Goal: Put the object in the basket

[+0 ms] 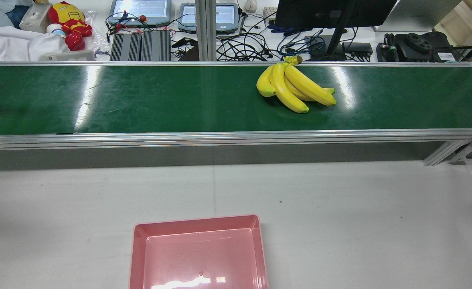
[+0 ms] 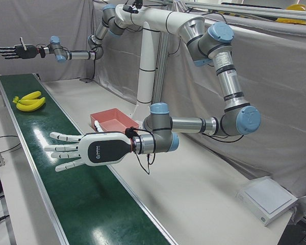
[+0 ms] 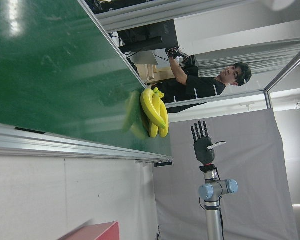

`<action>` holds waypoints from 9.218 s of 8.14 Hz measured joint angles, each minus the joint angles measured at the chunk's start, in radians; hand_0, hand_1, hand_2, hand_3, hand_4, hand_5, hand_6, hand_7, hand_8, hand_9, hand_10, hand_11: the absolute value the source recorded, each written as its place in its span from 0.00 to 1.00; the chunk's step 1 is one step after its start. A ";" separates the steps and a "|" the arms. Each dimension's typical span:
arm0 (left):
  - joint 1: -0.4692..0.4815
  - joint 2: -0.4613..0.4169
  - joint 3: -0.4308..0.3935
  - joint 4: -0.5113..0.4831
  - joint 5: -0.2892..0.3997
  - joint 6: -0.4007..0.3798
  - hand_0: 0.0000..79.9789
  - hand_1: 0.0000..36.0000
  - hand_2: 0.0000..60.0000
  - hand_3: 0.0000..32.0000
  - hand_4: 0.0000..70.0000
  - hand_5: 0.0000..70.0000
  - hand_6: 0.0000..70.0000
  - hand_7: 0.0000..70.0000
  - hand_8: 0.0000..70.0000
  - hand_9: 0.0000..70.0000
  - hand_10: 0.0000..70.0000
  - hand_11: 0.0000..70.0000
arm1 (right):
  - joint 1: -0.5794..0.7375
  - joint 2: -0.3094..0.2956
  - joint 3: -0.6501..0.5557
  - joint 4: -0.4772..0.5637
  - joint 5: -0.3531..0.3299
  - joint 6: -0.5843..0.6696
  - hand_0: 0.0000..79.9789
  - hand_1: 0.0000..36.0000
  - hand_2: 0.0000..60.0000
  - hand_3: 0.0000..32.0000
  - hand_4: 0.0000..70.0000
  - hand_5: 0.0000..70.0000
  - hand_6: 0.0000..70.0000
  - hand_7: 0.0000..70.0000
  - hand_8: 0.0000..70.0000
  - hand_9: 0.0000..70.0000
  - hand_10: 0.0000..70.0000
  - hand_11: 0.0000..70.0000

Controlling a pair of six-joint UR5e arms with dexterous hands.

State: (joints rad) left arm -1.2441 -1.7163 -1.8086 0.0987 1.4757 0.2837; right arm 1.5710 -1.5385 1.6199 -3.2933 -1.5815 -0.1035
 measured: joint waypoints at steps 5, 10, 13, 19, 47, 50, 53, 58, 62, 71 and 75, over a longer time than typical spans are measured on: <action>0.002 0.002 0.001 0.004 0.000 0.002 0.72 0.45 0.00 0.36 0.15 0.26 0.04 0.11 0.19 0.18 0.04 0.09 | 0.000 0.001 0.000 0.001 0.000 -0.001 0.00 0.00 0.00 0.00 0.00 0.00 0.00 0.00 0.00 0.00 0.00 0.00; 0.014 -0.001 0.009 0.014 -0.003 0.039 0.71 0.45 0.00 0.34 0.17 0.26 0.04 0.11 0.18 0.18 0.05 0.11 | 0.000 0.000 0.000 0.001 0.000 0.000 0.00 0.00 0.00 0.00 0.00 0.00 0.00 0.00 0.00 0.00 0.00 0.00; 0.031 -0.001 0.013 0.017 -0.021 0.045 0.70 0.44 0.00 0.35 0.17 0.25 0.04 0.11 0.17 0.18 0.05 0.11 | 0.000 0.000 0.000 0.000 0.000 -0.001 0.00 0.00 0.00 0.00 0.00 0.00 0.00 0.00 0.00 0.00 0.00 0.00; 0.064 0.007 0.021 0.022 -0.032 0.053 0.70 0.43 0.00 0.35 0.16 0.27 0.05 0.11 0.18 0.18 0.05 0.10 | 0.000 0.000 0.000 0.001 0.000 0.000 0.00 0.00 0.00 0.00 0.00 0.00 0.00 0.00 0.00 0.00 0.00 0.00; 0.069 -0.034 0.015 0.095 -0.055 0.088 0.73 0.52 0.00 0.61 0.05 0.27 0.02 0.11 0.17 0.17 0.06 0.12 | 0.000 0.000 0.000 0.001 0.000 0.000 0.00 0.00 0.00 0.00 0.00 0.00 0.00 0.00 0.00 0.00 0.00 0.00; 0.070 -0.088 0.000 0.151 -0.053 0.151 0.73 0.52 0.00 0.71 0.01 0.26 0.01 0.10 0.16 0.15 0.05 0.10 | 0.000 0.000 0.000 0.001 0.000 -0.001 0.00 0.00 0.00 0.00 0.00 0.00 0.00 0.00 0.00 0.00 0.00 0.00; 0.118 -0.230 -0.023 0.306 -0.049 0.366 0.72 0.47 0.00 0.74 0.00 0.26 0.02 0.10 0.18 0.16 0.03 0.07 | 0.000 0.000 0.000 0.000 0.000 -0.001 0.00 0.00 0.00 0.00 0.00 0.00 0.00 0.00 0.00 0.00 0.00 0.00; 0.261 -0.362 -0.116 0.537 -0.099 0.652 0.72 0.49 0.00 0.68 0.00 0.29 0.03 0.10 0.19 0.17 0.02 0.07 | 0.000 0.001 0.000 0.000 0.000 -0.001 0.00 0.00 0.00 0.00 0.00 0.00 0.00 0.00 0.00 0.00 0.00 0.00; 0.343 -0.376 -0.115 0.568 -0.243 0.753 0.72 0.50 0.00 0.58 0.01 0.31 0.04 0.10 0.21 0.15 0.00 0.02 | 0.000 0.000 0.000 0.001 0.000 -0.001 0.00 0.00 0.00 0.00 0.00 0.00 0.00 0.00 0.00 0.00 0.00 0.00; 0.402 -0.528 0.146 0.559 -0.328 0.812 0.68 0.42 0.00 0.61 0.00 0.28 0.04 0.11 0.23 0.17 0.00 0.00 | 0.000 0.001 0.000 0.000 0.000 0.000 0.00 0.00 0.00 0.00 0.00 0.00 0.00 0.00 0.00 0.00 0.00 0.00; 0.405 -0.517 0.176 0.533 -0.328 0.812 0.67 0.52 0.32 0.38 0.03 0.86 0.10 0.26 0.36 0.38 0.14 0.22 | 0.000 0.000 0.000 0.001 0.000 -0.001 0.00 0.00 0.00 0.00 0.00 0.00 0.00 0.00 0.00 0.00 0.00 0.00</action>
State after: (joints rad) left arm -0.8388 -2.2335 -1.6325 0.6315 1.1474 1.0952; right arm 1.5708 -1.5384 1.6199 -3.2926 -1.5815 -0.1043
